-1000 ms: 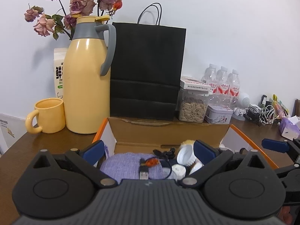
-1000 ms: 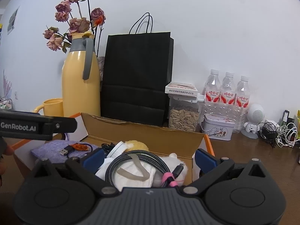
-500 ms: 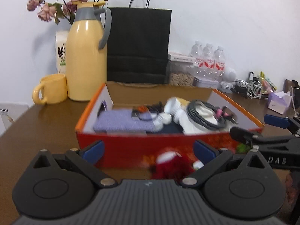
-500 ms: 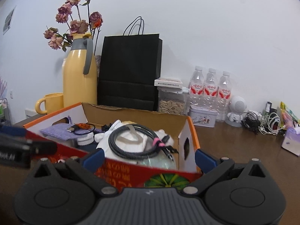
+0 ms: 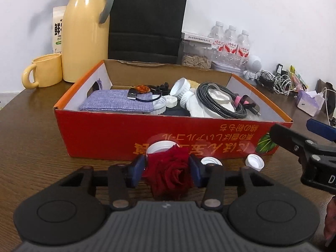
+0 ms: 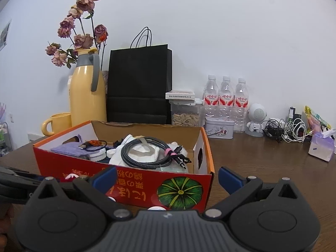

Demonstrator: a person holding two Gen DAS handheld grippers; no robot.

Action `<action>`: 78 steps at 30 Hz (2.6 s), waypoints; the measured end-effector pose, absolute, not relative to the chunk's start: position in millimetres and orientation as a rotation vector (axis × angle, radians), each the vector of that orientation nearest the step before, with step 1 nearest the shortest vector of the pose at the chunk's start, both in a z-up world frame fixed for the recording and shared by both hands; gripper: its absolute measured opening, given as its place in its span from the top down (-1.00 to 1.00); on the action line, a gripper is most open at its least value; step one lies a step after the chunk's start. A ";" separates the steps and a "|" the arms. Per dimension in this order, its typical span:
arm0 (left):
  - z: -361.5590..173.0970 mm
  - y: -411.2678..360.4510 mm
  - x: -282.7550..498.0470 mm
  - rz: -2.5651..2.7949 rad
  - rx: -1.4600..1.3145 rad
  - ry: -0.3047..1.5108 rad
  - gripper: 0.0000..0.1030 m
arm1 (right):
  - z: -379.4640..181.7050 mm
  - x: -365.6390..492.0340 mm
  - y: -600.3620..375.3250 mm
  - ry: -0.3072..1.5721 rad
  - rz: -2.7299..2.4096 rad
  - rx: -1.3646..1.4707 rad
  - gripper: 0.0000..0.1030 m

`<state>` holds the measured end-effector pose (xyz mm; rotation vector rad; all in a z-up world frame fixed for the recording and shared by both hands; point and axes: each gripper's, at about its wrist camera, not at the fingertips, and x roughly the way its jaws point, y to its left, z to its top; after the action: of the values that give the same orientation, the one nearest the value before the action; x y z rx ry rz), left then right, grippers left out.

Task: Organize objects
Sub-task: 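Grasp the red rose with the left tool while the right tool grasps a white cap, then carry the rose and cap over the box with both tools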

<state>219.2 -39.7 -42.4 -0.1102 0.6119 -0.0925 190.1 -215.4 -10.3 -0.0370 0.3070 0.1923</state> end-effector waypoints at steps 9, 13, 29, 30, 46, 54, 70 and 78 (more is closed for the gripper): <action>-35.5 -27.0 217.5 -0.182 -0.191 0.756 0.23 | -9.5 187.0 -216.0 0.297 0.213 -0.024 -1.00; -35.3 -24.6 212.6 -0.201 -0.192 0.771 0.23 | -9.2 184.8 -214.9 0.291 0.224 -0.026 -1.00; -35.5 -51.9 180.6 -0.359 0.098 0.694 0.22 | -18.7 202.5 -185.2 0.539 0.685 0.024 -0.05; -36.0 -51.8 180.6 -0.365 0.106 0.691 0.22 | -20.6 205.4 -184.4 0.558 0.706 0.037 0.06; -42.0 -49.2 169.5 -0.410 0.122 0.645 0.23 | -41.0 219.3 -169.1 0.665 0.634 0.029 0.84; -34.0 -37.7 163.5 -0.350 0.063 0.595 0.23 | -27.6 203.0 -183.4 0.547 0.596 0.075 0.84; 26.7 -14.0 202.1 -0.165 -0.049 0.401 0.18 | 23.0 221.2 -196.7 0.339 0.453 0.064 0.84; 40.2 -15.0 249.4 -0.125 -0.080 0.370 0.17 | 41.1 258.7 -183.8 0.286 0.393 0.017 0.84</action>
<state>249.4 -15.0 40.2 -0.0802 0.3697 -0.1248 258.7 -183.8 41.1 0.0168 0.2855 0.3930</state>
